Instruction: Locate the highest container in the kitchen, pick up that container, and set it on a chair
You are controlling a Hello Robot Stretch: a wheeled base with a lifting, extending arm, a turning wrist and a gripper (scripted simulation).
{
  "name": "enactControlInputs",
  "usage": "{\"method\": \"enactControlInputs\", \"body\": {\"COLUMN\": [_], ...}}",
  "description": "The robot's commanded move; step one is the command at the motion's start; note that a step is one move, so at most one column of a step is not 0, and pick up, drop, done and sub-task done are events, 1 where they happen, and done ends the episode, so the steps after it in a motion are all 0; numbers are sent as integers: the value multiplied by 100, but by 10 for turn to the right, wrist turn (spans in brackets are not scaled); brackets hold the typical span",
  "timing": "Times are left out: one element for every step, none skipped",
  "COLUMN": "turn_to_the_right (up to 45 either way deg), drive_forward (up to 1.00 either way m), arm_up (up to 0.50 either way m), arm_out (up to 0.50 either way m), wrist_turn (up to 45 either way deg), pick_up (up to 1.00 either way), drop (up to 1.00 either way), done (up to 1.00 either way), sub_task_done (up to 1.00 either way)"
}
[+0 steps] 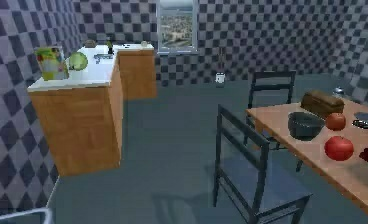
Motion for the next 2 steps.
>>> {"method": "enactControlInputs", "body": {"turn_to_the_right": [450, 450], "drive_forward": [0, 0], "arm_up": [0, 0], "arm_out": [0, 0], "wrist_turn": [0, 0], "pick_up": [0, 0], "drop": [0, 0], "done": [0, 0], "sub_task_done": [0, 0]}}
